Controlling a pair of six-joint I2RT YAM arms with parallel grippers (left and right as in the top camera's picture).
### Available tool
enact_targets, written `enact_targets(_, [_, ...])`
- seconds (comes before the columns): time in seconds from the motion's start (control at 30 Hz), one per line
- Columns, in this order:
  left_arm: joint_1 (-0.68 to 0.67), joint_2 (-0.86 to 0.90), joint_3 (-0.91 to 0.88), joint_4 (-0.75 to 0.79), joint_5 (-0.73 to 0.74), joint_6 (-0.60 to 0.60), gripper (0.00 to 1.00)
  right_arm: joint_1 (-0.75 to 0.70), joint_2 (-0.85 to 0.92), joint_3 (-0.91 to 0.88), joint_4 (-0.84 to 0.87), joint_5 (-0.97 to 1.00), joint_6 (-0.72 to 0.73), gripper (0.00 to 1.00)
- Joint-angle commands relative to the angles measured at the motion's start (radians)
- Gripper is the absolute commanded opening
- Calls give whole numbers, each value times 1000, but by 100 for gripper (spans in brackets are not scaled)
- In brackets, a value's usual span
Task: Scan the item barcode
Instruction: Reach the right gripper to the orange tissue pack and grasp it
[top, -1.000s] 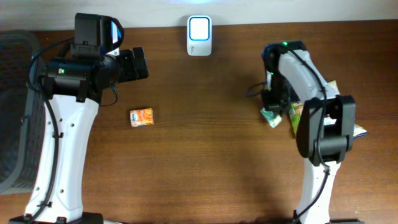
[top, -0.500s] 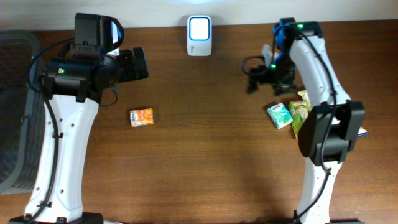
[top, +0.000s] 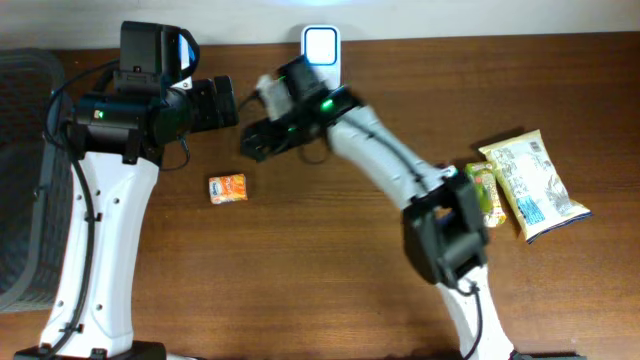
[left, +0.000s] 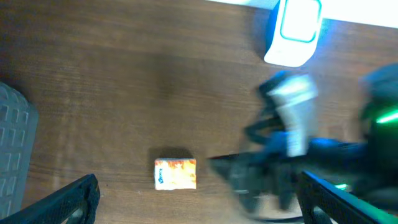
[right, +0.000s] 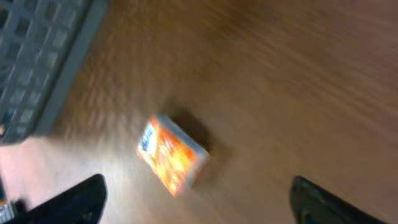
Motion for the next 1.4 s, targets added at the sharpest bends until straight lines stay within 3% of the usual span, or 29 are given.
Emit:
enact_targets(0.0, [1, -12, 4, 1, -8, 13, 99, 78, 76, -10, 63, 143, 35, 82])
enact_targets(0.27, [1, -12, 4, 1, -8, 13, 99, 116, 153, -15, 92, 140, 35, 65])
enact_targets(0.43, [1, -12, 4, 1, -8, 13, 99, 116, 154, -19, 44, 184, 31, 34])
enact_targets(0.53, [1, -12, 4, 1, -8, 13, 99, 114, 154, -27, 35, 193, 31, 4])
enact_targets(0.87, [1, -12, 4, 1, -8, 13, 99, -13, 3, -26, -235, 192, 37, 4])
enact_targets(1.03, [1, -12, 4, 1, -8, 13, 99, -127, -66, -26, -531, 193, 42, 25])
enact_targets(1.13, [1, -12, 4, 1, -8, 13, 99, -195, -64, -26, -657, 192, -106, 36])
enact_targets(1.23, [1, -12, 4, 1, -8, 13, 99, -206, -64, -26, -612, 169, -360, 52])
enact_targets(1.37, [1, -12, 4, 1, -8, 13, 99, -165, -61, -26, -437, 166, -497, 73])
